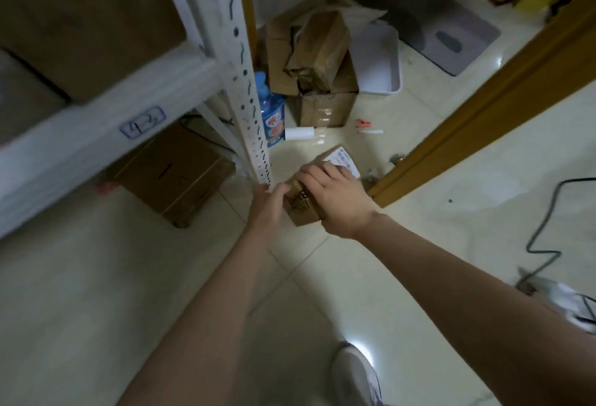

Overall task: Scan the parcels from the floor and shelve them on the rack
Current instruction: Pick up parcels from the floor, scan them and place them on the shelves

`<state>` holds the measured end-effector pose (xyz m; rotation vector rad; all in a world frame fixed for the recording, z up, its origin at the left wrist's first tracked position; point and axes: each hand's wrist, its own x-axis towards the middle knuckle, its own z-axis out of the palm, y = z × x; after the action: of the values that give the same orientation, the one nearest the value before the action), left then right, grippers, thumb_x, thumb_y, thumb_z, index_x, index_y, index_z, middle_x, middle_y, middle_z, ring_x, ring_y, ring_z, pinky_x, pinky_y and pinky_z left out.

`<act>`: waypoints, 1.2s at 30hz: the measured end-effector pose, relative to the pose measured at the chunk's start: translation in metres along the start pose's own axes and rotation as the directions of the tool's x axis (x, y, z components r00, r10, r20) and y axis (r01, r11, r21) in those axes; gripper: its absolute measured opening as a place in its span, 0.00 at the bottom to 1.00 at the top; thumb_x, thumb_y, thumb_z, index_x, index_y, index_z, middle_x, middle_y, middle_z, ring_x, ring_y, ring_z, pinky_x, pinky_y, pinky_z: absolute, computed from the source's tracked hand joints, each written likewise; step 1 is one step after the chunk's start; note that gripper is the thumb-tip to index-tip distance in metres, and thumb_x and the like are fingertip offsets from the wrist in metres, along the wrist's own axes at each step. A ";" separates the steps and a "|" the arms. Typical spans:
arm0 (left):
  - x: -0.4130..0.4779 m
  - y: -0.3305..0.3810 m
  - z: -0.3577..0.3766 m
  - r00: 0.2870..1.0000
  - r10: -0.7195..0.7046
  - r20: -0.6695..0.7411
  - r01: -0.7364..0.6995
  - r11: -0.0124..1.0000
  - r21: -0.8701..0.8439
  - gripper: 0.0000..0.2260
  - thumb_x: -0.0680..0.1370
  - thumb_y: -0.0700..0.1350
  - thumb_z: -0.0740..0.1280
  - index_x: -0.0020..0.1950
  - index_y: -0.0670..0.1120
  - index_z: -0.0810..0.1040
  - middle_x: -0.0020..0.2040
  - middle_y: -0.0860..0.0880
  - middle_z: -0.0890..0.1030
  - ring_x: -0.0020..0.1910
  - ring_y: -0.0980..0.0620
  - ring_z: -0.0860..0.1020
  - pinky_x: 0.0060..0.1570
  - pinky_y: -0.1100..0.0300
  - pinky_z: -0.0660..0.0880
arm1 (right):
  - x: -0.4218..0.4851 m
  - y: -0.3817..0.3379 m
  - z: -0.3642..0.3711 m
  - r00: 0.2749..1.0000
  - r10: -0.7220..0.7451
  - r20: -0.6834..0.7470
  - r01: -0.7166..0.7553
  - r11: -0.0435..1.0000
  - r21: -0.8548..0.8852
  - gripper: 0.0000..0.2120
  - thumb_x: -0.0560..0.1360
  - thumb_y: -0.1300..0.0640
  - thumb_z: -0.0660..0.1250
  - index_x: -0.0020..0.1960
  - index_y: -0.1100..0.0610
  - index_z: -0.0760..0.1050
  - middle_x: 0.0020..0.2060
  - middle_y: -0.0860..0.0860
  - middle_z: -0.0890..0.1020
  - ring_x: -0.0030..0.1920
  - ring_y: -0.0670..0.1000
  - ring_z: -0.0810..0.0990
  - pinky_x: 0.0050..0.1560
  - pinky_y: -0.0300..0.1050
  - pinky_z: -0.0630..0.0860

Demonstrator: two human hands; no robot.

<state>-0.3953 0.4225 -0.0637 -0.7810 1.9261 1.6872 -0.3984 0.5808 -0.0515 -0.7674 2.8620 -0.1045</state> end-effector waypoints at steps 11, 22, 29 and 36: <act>-0.202 0.122 -0.008 0.966 -0.236 0.107 0.258 0.905 -0.339 0.23 0.74 0.67 0.66 0.63 0.55 0.79 0.59 0.46 0.82 0.56 0.43 0.81 0.41 0.49 0.82 | -0.120 -0.050 -0.210 0.975 -0.051 -0.217 0.050 0.999 -0.014 0.39 0.65 0.62 0.75 0.72 0.47 0.66 0.73 0.54 0.66 0.69 0.60 0.68 0.57 0.55 0.75; -0.377 0.205 -0.045 0.961 -0.139 0.240 0.257 0.771 -0.583 0.25 0.78 0.61 0.65 0.65 0.44 0.81 0.50 0.43 0.85 0.47 0.47 0.82 0.54 0.52 0.77 | -0.204 -0.135 -0.355 0.755 0.460 -0.468 -0.210 0.845 0.492 0.30 0.71 0.69 0.67 0.71 0.52 0.72 0.73 0.57 0.67 0.69 0.59 0.69 0.61 0.52 0.75; -0.472 0.195 -0.079 0.947 -0.021 0.320 0.233 0.730 -0.643 0.27 0.74 0.55 0.69 0.70 0.44 0.76 0.61 0.39 0.83 0.58 0.43 0.81 0.57 0.51 0.75 | -0.231 -0.216 -0.442 0.506 0.862 0.015 -0.115 0.050 0.992 0.40 0.61 0.37 0.73 0.69 0.51 0.69 0.61 0.47 0.78 0.60 0.44 0.78 0.59 0.46 0.79; -0.510 0.209 -0.120 0.980 0.035 0.195 0.081 0.828 -0.555 0.23 0.67 0.48 0.72 0.62 0.45 0.79 0.56 0.44 0.84 0.49 0.49 0.82 0.45 0.56 0.74 | -0.238 -0.256 -0.467 0.526 0.850 -0.005 -0.066 0.047 0.997 0.47 0.59 0.53 0.81 0.72 0.55 0.61 0.63 0.51 0.76 0.62 0.47 0.77 0.59 0.38 0.75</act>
<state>-0.1604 0.3810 0.4474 -0.7924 1.2775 2.2589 -0.1584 0.4888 0.4722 0.8061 2.4084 -2.1630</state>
